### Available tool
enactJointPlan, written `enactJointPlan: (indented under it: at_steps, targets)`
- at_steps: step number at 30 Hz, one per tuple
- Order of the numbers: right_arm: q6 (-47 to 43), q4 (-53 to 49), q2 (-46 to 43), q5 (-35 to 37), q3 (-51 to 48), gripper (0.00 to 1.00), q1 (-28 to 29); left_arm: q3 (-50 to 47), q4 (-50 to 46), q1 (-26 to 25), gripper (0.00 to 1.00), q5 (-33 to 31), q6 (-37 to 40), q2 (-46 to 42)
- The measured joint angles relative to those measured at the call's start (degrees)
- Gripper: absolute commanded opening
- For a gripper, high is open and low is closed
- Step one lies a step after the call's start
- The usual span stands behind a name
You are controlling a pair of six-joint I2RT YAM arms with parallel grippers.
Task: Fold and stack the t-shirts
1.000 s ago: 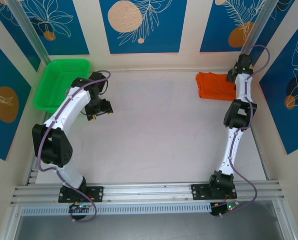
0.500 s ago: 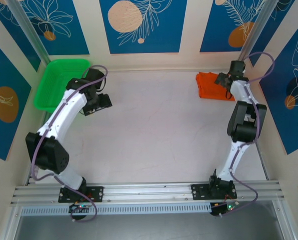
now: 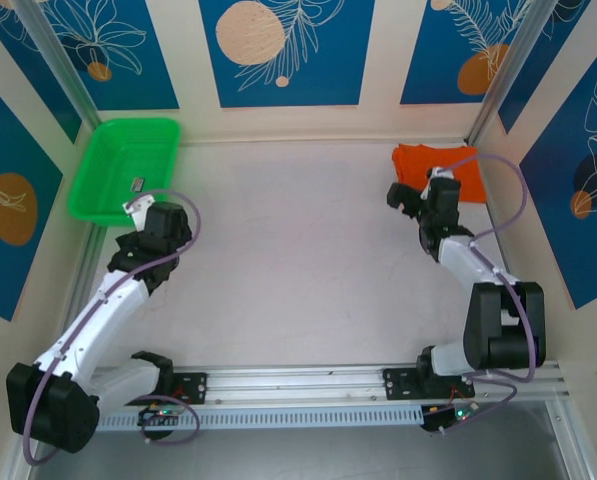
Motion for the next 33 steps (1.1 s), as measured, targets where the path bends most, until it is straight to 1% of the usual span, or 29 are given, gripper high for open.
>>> enactJointPlan:
  at_steps: [2, 4, 8, 10, 12, 17, 23, 28, 30, 33]
  targets:
    - [-2.5, 1.3, -1.7, 2.2, -4.5, 0.99, 1.4, -3.6, 3.1, 1.2, 1.00, -0.1, 3.1, 0.0]
    - [-4.6, 0.8, -3.7, 1.7, -7.9, 0.99, 1.9, -7.1, 6.3, 3.4, 1.00, -0.5, 5.2, 0.0]
    - [-5.9, 0.1, -10.7, -1.4, -13.9, 0.99, -1.6, -12.1, 11.2, 7.6, 1.00, -0.1, 8.2, 0.7]
    - [-6.3, 0.7, -13.9, -3.4, -17.3, 0.99, -3.7, -13.4, 14.2, 9.1, 1.00, 0.8, 9.6, 2.8]
    - [-6.7, 1.3, -14.2, -5.3, -19.3, 0.99, -5.4, -13.8, 17.3, 10.2, 1.00, 1.9, 10.6, 5.8]
    - [-8.3, 3.7, -10.2, -8.9, -19.7, 0.99, -6.2, -14.1, 25.6, 11.4, 1.00, 5.1, 13.3, 14.4]
    - [-8.7, 11.5, -3.2, -11.2, -18.5, 0.99, -5.2, -12.8, 34.8, 12.7, 1.00, 10.5, 17.5, 23.5]
    - [-8.7, 19.2, 2.3, -13.6, -17.3, 0.99, -5.1, -10.5, 41.0, 15.3, 1.00, 18.7, 20.0, 28.4]
    - [-9.4, 22.3, 4.2, -14.3, -17.2, 0.99, -4.3, -10.2, 43.1, 15.2, 1.00, 22.5, 21.5, 28.9]
    - [-10.4, 28.2, 4.3, -14.4, -19.6, 0.99, -2.7, -11.3, 47.5, 14.9, 1.00, 27.5, 24.0, 28.7]
